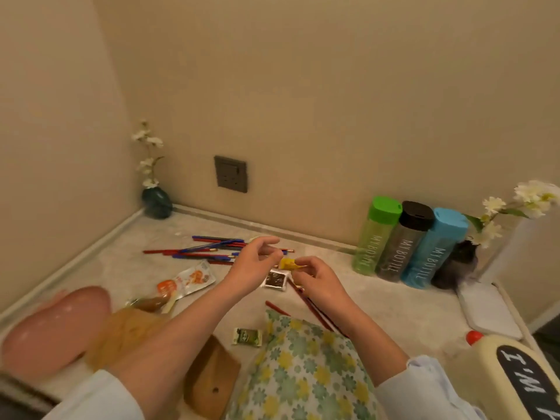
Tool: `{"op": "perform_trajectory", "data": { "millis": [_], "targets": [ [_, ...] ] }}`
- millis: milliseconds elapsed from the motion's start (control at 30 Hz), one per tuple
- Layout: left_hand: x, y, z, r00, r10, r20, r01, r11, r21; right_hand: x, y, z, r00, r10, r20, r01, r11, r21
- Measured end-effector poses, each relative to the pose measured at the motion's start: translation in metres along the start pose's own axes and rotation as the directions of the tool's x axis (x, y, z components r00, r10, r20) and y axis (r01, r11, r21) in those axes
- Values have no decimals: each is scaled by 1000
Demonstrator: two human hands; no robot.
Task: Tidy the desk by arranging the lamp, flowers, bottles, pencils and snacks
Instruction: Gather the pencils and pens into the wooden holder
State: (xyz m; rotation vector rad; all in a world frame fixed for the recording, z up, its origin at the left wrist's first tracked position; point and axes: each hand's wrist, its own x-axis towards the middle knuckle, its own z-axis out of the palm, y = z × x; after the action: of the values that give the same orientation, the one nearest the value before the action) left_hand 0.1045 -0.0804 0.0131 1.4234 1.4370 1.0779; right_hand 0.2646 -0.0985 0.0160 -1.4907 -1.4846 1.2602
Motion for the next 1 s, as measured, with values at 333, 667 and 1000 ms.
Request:
{"op": "perform_trajectory", "data": {
  "millis": [333,667,1000],
  "targets": [
    [-74,-39,-82,999,-45,-22,50,885,463,-39,-15,79,974,-7,226,16,999,-37],
    [-89,-58,-128,953,-92,289,-161,653,740,-85,-26,138,899,357,253,-323,932,-168],
    [-105,-60,-137,956,30,291,-252,589,768,-108,-20,178,920,370,127,-391,886,250]
  ]
}}
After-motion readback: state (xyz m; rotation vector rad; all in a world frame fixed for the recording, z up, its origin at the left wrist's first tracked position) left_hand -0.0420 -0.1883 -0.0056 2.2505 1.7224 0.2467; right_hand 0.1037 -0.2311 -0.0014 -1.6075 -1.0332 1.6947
